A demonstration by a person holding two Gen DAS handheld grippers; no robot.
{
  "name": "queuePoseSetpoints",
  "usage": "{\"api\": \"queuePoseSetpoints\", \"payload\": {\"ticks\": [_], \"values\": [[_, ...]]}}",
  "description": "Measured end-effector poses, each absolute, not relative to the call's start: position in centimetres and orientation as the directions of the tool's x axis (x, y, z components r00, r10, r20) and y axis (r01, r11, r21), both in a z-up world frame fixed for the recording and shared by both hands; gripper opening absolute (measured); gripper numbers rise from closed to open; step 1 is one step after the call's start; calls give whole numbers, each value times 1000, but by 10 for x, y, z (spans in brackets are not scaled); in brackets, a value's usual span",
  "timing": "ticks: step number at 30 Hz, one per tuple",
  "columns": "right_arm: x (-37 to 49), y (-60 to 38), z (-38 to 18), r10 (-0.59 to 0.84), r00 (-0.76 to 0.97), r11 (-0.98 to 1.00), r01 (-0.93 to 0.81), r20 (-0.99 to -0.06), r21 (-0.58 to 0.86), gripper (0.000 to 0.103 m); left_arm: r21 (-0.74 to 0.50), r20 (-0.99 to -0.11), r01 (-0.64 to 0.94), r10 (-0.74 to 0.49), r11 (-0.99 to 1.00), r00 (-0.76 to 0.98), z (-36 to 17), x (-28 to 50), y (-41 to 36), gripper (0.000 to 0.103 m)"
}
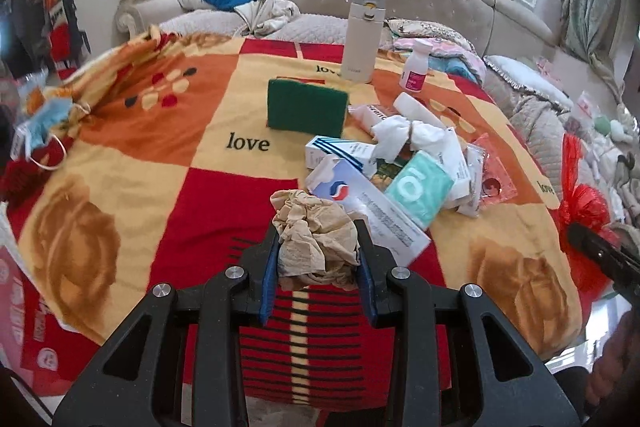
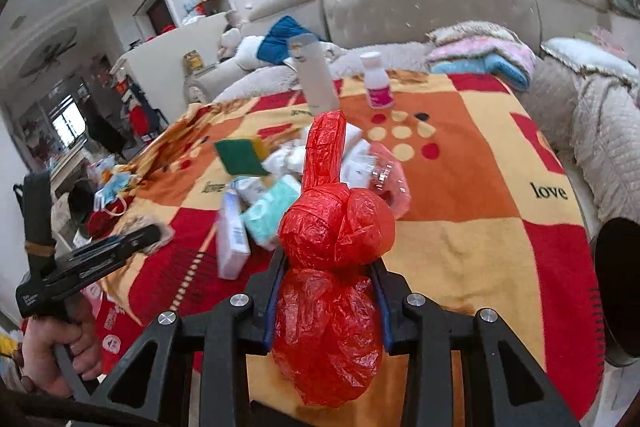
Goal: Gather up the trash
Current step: 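Carry the tissue and red bag in both tools over the black bin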
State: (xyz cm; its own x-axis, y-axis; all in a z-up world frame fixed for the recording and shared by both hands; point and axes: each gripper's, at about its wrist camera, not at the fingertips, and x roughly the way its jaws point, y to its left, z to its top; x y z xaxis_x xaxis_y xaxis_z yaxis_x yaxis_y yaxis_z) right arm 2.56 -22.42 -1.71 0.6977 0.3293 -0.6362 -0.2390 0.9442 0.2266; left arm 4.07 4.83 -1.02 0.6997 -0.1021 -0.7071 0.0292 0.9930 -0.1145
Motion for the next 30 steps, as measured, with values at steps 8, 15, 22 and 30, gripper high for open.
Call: {"api": "queuePoseSetpoints", "payload": {"ticks": [8, 15, 22, 30], "values": [[2, -231, -12, 291, 723, 957, -233, -627, 176, 35, -82, -711, 75, -111, 994, 694, -4, 28, 21, 31], [-9, -248, -9, 259, 738, 966, -197, -624, 168, 36, -69, -710, 115, -130, 991, 693, 0, 23, 1, 32], [-11, -275, -15, 246, 747, 967, -143, -617, 212, 36, -48, -714, 158, -145, 986, 685, 3, 24, -27, 32], [-20, -329, -25, 136, 793, 978, -11, -594, 209, 36, -83, -713, 263, -241, 961, 659, 0, 32, -81, 32]]}}
